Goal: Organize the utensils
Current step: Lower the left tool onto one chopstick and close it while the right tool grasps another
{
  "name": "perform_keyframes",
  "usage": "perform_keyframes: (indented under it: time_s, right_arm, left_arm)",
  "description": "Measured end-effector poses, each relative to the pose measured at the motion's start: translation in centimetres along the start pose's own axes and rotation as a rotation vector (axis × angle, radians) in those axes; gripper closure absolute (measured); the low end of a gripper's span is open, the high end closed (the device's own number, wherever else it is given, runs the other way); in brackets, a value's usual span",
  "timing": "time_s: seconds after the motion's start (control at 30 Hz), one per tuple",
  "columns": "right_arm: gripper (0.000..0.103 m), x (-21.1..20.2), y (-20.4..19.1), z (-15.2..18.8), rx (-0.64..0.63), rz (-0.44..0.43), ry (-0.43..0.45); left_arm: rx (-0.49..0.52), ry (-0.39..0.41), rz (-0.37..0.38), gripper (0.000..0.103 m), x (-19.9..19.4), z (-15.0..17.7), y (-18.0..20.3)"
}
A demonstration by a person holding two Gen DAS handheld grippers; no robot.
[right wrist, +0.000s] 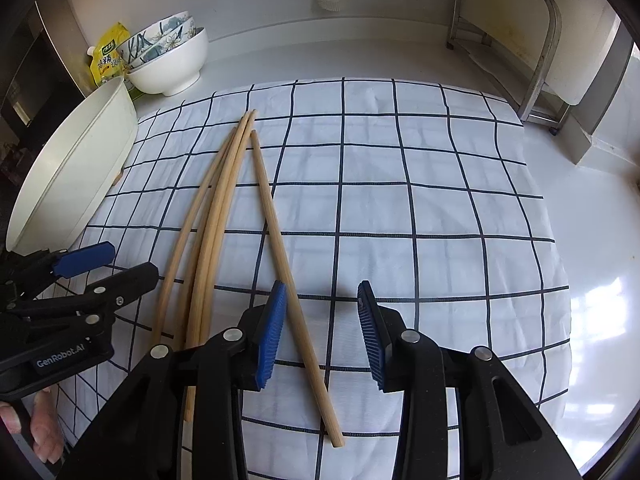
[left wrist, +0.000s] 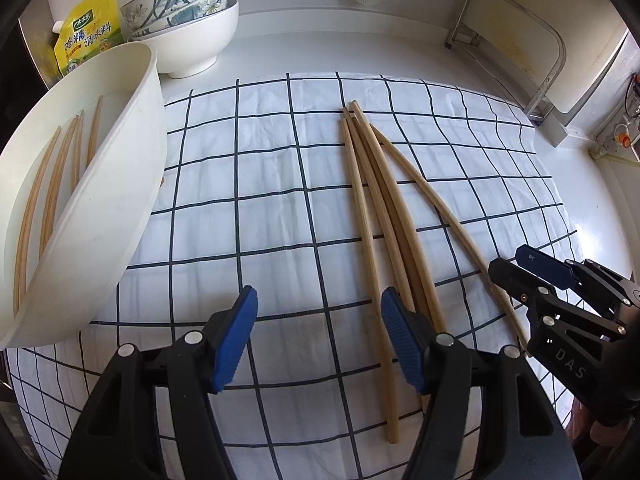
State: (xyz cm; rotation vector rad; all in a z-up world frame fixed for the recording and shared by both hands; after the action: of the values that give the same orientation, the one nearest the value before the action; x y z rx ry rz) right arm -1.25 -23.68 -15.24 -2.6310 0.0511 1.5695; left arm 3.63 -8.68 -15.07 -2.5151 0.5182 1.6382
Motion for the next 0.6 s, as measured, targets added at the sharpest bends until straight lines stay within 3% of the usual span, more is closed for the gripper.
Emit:
perform_keyframes:
  time_s: [0.3, 0.6]
  right_arm:
    - [0.068, -0.2, -0.1, -0.1, 0.002, -0.018, 0.011]
    - [0.068, -0.3, -0.1, -0.1, -0.002, -0.019, 0.01]
  left_arm:
    - [0.002, -0.013, -0.01, 0.033, 0.9, 0.1, 0.5]
    - [-0.011, -0.02, -0.076, 0.028, 1.6, 0.0, -0.1]
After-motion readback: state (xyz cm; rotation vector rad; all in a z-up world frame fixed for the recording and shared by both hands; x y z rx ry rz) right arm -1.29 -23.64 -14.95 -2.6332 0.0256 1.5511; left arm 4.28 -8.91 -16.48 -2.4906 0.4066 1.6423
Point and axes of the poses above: each gripper's, at about its wrist camera, not at the fingertips, and x roughly the way its jaws point, y to its right, z to its underside, the point moved 3 cm from there along x, roughly the way its jaws point, and after that the axes turned 4 degrees about -x, right-handed, at the moved point
